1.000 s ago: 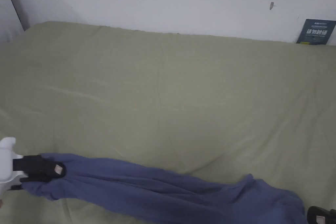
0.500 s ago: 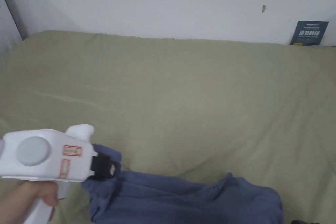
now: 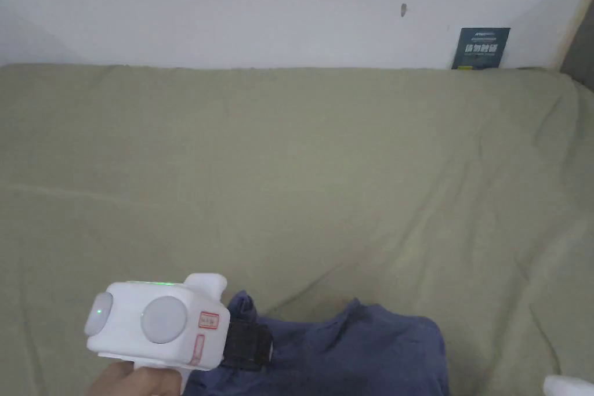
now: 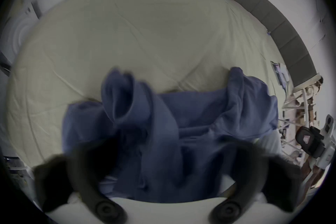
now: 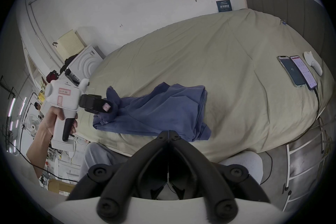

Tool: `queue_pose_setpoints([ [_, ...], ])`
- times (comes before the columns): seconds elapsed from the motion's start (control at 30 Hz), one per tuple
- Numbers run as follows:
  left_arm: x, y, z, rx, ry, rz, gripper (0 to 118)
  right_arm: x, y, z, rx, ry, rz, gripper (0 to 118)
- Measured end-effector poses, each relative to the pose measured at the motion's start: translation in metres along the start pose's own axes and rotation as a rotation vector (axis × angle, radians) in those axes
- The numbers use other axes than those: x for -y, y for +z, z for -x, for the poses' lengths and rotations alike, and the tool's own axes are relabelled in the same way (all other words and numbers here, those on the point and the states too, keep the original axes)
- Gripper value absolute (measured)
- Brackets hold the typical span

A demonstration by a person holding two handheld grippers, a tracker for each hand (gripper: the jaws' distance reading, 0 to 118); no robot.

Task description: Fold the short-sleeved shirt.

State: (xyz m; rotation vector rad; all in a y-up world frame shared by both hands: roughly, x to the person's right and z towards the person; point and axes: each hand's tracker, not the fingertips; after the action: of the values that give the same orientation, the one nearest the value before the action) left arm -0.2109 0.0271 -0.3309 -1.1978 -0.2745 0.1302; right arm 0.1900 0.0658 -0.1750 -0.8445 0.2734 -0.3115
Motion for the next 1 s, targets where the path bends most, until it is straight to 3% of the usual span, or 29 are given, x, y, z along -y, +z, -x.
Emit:
queue_pose_setpoints([
  [0.1, 0.003, 0.044, 0.014, 0.065, 0.055, -0.042, 115, -0.002, -0.003, -0.002, -0.005, -0.009, 0.002, 0],
  [0.13, 0.006, 0.059, 0.026, 0.106, 0.072, -0.078, 104, -0.002, -0.004, -0.001, -0.003, -0.008, 0.003, 0],
  [0.17, 0.011, 0.076, 0.032, 0.153, 0.12, -0.124, 76, -0.002, -0.005, -0.001, -0.003, -0.008, 0.004, 0],
  [0.2, 0.013, 0.081, 0.042, 0.168, 0.161, -0.159, 27, -0.002, -0.006, 0.0, -0.006, -0.009, 0.005, 0],
  [0.23, 0.018, 0.083, 0.053, 0.15, 0.212, -0.175, 0, -0.002, -0.007, 0.001, -0.014, -0.013, 0.009, 0],
  [0.47, 0.009, 0.019, 0.079, 0.184, 0.273, -0.117, 0, 0.005, -0.011, 0.007, -0.027, -0.02, 0.032, 0],
  [0.57, 0.009, -0.016, 0.049, 0.391, 0.295, -0.057, 0, 0.007, -0.008, 0.005, -0.021, -0.027, 0.035, 0],
  [0.77, 0.03, -0.097, 0.001, 0.548, 0.266, 0.077, 0, 0.009, -0.006, 0.003, -0.007, -0.041, 0.039, 0],
  [0.83, 0.028, -0.093, 0.01, 0.617, 0.367, 0.047, 0, 0.009, -0.006, 0.003, -0.002, -0.047, 0.041, 0],
  [1.0, 0.015, -0.007, 0.013, 0.461, 0.207, -0.059, 0, 0.001, -0.009, 0.011, -0.016, -0.038, 0.043, 0],
])
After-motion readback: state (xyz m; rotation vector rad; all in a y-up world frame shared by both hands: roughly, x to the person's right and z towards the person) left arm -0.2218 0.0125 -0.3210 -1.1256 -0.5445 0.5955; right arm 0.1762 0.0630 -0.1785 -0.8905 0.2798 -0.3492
